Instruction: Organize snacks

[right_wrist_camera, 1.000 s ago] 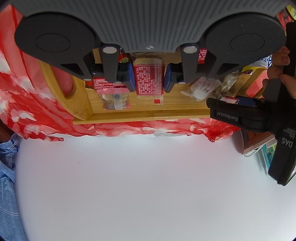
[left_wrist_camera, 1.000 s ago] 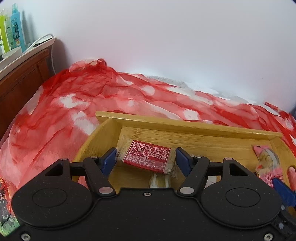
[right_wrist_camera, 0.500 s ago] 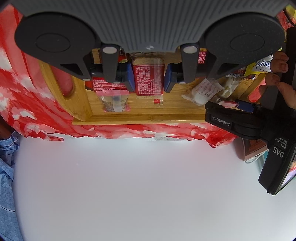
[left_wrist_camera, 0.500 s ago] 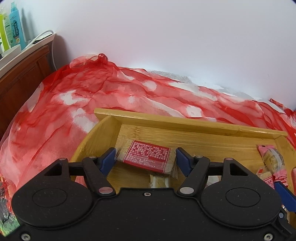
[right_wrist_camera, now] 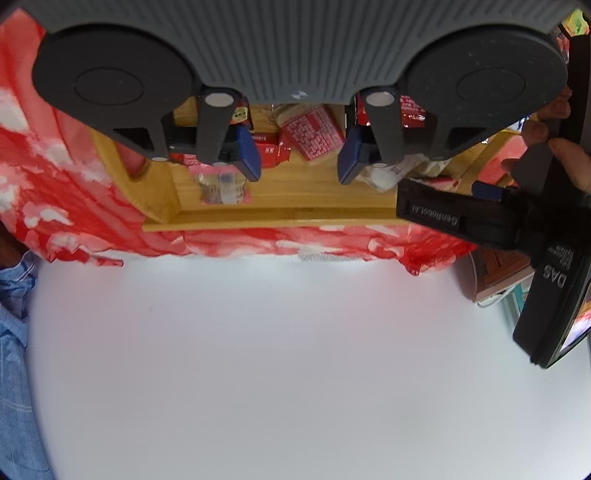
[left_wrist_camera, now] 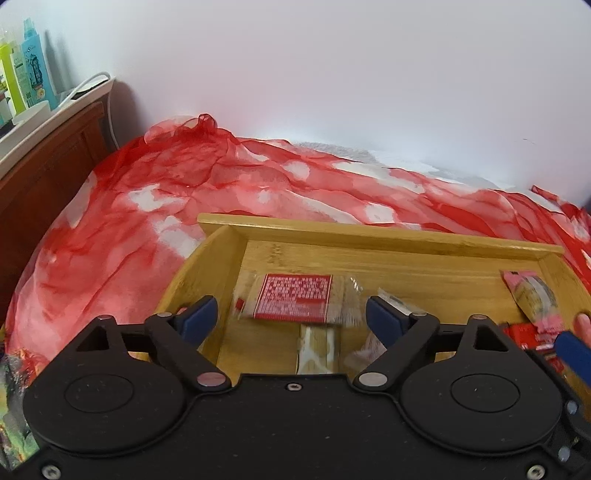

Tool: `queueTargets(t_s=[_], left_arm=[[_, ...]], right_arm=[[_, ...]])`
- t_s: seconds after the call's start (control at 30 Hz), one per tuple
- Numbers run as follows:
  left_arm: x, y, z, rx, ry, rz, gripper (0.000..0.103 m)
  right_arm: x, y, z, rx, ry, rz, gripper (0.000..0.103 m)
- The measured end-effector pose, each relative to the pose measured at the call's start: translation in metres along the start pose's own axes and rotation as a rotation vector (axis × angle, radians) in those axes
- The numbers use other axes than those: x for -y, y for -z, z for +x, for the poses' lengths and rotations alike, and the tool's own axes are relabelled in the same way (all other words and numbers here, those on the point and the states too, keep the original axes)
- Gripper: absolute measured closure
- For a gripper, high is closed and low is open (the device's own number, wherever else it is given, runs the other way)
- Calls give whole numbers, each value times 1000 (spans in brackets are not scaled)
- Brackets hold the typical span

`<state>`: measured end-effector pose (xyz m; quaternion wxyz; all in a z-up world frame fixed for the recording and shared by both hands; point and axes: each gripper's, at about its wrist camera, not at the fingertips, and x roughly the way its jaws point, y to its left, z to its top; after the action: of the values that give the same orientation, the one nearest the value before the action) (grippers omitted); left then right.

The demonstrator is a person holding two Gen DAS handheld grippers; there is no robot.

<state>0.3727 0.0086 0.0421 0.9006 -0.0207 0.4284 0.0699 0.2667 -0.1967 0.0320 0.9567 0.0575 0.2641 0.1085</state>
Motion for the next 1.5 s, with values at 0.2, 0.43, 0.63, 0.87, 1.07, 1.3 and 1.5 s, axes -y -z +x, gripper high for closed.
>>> queueTargets(t_s=[0.2, 0.43, 0.63, 0.87, 1.07, 1.3, 1.5], left_arm=[[-3, 10, -25, 19, 4, 14, 8], [-3, 32, -62, 57, 25, 43, 5], [-6, 61, -94, 78, 66, 48, 3], [-18, 99, -121, 81, 80, 28, 3], [-25, 129, -140, 99, 82, 36, 3], [-29, 162, -159, 120, 83, 67, 3], [-35, 191, -166, 90, 95, 67, 3]], right_arm=[[4, 0, -18, 13, 10, 3, 28], [11, 9, -43, 16, 23, 44, 24], [3, 17, -71, 45, 39, 17, 18], [-7, 38, -104, 56, 61, 0, 16], [-15, 58, -125, 50, 69, -1, 15], [-19, 90, -150, 3, 79, 40, 13], [-22, 116, -166, -50, 110, 56, 11]])
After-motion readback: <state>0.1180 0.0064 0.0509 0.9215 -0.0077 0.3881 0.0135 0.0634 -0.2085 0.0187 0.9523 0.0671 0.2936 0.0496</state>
